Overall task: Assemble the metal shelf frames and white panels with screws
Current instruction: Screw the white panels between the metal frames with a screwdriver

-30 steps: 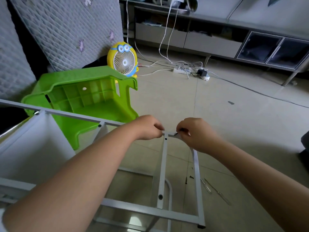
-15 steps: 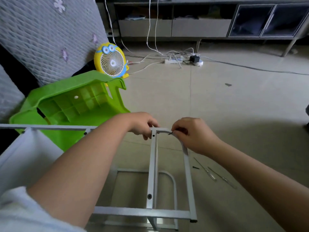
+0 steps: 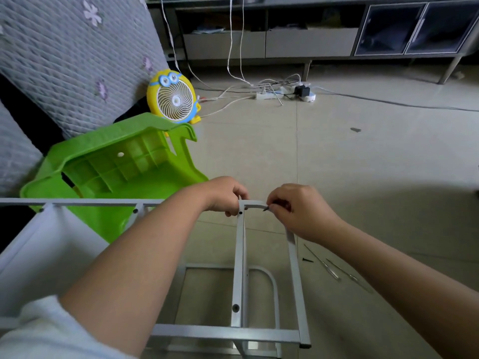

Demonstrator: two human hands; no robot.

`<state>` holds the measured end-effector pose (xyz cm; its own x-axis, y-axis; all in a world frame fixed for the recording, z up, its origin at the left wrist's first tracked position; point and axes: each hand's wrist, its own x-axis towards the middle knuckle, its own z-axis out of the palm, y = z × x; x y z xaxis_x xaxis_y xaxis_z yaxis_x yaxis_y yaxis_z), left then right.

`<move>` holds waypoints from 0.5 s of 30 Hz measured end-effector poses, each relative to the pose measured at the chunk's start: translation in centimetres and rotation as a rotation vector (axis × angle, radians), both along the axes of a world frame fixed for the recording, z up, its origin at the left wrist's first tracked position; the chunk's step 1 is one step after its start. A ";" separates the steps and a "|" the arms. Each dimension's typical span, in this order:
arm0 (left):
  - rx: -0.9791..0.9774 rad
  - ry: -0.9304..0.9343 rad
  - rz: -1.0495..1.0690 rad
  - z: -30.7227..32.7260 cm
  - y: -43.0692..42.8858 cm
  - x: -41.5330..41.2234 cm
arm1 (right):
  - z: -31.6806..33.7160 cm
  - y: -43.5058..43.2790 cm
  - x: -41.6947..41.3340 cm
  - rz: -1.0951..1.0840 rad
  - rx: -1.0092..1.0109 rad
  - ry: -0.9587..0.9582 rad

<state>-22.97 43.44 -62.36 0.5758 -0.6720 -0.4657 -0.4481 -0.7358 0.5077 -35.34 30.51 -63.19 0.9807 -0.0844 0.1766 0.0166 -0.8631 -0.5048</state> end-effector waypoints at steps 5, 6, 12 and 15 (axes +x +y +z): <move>-0.106 0.067 0.015 0.3 1.3 0.3 | 0.0 0.2 0.0 -0.018 0.011 0.022; -0.107 0.077 0.007 0.4 1.4 0.3 | 0.0 0.2 0.0 -0.020 0.015 0.015; -0.134 0.046 -0.014 0.3 1.8 0.6 | -1.6 0.6 -0.1 -0.052 0.034 -0.137; -0.156 0.027 -0.010 0.2 1.9 0.5 | -2.7 1.1 -0.4 -0.108 0.085 -0.260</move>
<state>-22.49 45.35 -62.15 0.5574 -0.7428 -0.3708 -0.4395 -0.6429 0.6273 -35.73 31.66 -65.92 0.8880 -0.2109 0.4087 0.0654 -0.8217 -0.5661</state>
